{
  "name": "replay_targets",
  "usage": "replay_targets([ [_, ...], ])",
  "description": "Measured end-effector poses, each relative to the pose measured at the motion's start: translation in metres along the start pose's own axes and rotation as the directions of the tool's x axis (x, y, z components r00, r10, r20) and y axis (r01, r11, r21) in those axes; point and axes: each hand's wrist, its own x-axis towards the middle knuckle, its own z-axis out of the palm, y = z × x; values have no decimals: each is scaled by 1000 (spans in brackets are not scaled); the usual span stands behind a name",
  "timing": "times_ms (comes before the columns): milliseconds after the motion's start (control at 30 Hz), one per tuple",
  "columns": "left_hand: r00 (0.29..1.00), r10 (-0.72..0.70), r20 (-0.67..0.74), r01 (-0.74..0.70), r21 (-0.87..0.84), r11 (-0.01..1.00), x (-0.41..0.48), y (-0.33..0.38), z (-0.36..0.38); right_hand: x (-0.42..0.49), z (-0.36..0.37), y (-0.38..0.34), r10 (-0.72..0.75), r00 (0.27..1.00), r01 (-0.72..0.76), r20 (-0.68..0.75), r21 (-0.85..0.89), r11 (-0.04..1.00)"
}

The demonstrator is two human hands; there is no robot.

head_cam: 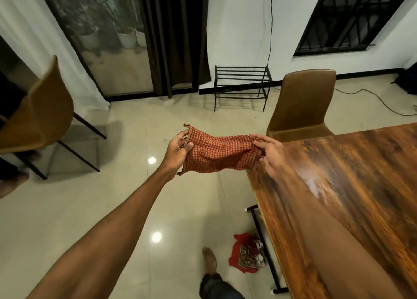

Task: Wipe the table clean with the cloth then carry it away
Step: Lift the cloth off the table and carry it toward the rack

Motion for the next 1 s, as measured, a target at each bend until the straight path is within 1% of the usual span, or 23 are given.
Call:
replay_targets([
  [100, 1000, -8, 2, 8, 12, 1000, 44, 10, -15, 46, 21, -3, 16, 999, -20, 43, 84, 996],
  [167, 1000, -1, 2, 0, 44, 999, 72, 17, -21, 77, 32, -4, 25, 996, -33, 88, 92, 995],
  [267, 1000, -15, 22, 13, 93, 996, 129, 34, -29, 133, 52, -20, 56, 991, -61, 123, 30, 998],
  [333, 1000, 6, 27, -10, 130, 991, 162, 45, -31, 163, 64, -33, 44, 987, -41, 157, -23, 999],
  [500, 998, 39, 54, -49, 182, 982, 257, 69, -29, 239, 94, -74, 55, 988, -30, 143, -171, 985],
  [667, 996, 34, 83, -49, 190, 980, 376, 78, -26, 334, 118, -104, 9, 998, 9, 60, -281, 960],
  [733, 995, 31, 97, -48, 173, 984, 426, 80, -24, 376, 130, -116, -18, 1000, 19, 7, -295, 955],
  [867, 989, 29, 145, -54, 171, 984, 528, 92, -16, 466, 148, -144, -26, 991, -15, -132, -302, 953],
  [933, 985, 38, 169, -71, 192, 979, 570, 101, -9, 503, 152, -157, -44, 975, -35, -218, -345, 938],
  [1000, 979, 31, 204, -68, 179, 982, 610, 114, 0, 540, 150, -165, -22, 944, -110, -330, -375, 920],
])
